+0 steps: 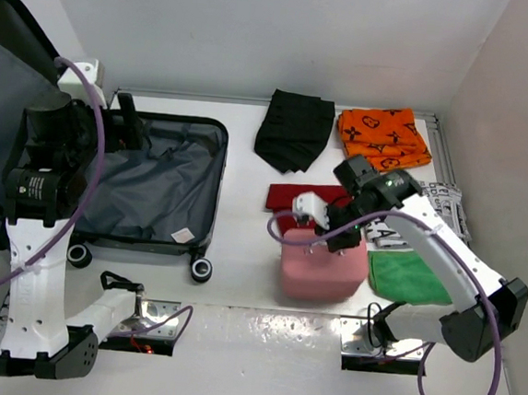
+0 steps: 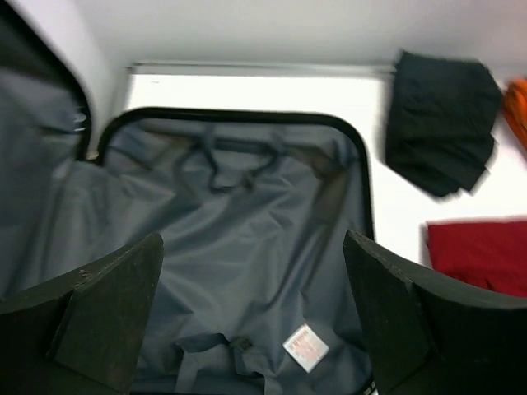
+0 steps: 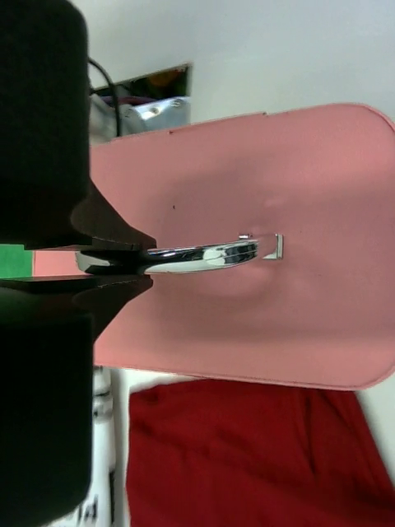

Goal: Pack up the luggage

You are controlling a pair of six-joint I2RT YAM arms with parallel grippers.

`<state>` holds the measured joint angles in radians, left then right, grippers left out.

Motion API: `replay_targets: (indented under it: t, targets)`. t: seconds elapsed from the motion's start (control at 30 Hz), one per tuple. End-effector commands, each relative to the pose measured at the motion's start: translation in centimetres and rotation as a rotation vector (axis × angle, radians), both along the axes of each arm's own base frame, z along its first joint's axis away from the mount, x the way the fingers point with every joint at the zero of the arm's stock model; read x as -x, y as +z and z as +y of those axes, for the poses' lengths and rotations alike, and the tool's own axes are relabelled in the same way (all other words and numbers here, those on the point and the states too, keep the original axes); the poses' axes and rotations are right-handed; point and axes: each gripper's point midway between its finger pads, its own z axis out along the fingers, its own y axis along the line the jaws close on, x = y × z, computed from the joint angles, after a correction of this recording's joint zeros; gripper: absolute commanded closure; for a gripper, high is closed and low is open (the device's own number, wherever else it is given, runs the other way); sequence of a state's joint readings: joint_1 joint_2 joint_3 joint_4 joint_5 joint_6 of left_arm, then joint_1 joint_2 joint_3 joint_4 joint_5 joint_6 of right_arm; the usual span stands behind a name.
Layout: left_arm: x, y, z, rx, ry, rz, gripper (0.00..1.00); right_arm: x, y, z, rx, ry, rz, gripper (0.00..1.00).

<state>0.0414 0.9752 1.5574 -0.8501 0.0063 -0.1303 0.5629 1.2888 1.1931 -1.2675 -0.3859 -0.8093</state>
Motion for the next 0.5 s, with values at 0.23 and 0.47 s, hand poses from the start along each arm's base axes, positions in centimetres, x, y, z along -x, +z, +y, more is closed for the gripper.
replay_targets:
  t: [0.23, 0.47]
  targets:
    - [2.1, 4.3, 4.8, 0.022, 0.298, -0.155, 0.15, -7.5, 19.1, 10.0, -0.609, -0.251, -0.114, 1.00]
    - [4.0, 5.8, 8.8, 0.077, 0.584, -0.223, 0.21, -12.4, 24.6, 16.5, -0.928, -0.485, 0.081, 1.00]
